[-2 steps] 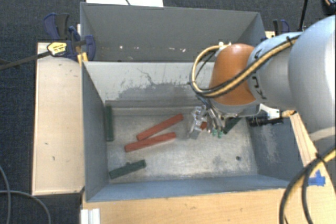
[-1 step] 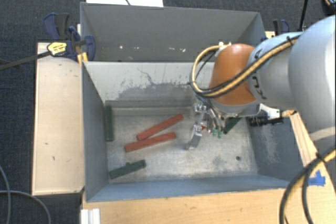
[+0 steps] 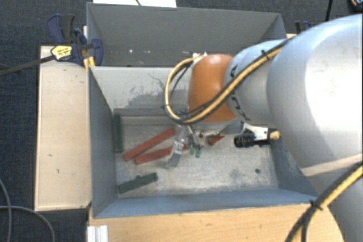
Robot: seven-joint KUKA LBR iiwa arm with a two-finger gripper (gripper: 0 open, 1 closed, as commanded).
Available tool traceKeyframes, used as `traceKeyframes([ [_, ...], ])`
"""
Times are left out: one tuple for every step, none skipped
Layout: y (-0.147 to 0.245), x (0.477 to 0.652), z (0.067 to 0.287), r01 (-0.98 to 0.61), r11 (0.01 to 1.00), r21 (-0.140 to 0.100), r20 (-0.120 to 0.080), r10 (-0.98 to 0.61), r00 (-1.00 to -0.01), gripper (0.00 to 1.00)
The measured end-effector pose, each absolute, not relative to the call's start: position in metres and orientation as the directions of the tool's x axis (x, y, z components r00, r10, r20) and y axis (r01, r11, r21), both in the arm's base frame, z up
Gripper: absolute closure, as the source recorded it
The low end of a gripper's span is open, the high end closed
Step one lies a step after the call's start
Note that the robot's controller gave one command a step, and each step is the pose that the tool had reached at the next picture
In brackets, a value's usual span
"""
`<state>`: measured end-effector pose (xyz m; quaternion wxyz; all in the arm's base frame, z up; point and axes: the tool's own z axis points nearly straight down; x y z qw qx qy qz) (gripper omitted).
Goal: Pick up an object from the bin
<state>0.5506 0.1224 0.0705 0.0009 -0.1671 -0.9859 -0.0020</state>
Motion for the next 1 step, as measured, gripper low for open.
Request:
traceKeyframes([
  [0.1164,0.5516,0.0704,0.334,0.943,0.0,0.001,0.334,-0.943,1.0],
])
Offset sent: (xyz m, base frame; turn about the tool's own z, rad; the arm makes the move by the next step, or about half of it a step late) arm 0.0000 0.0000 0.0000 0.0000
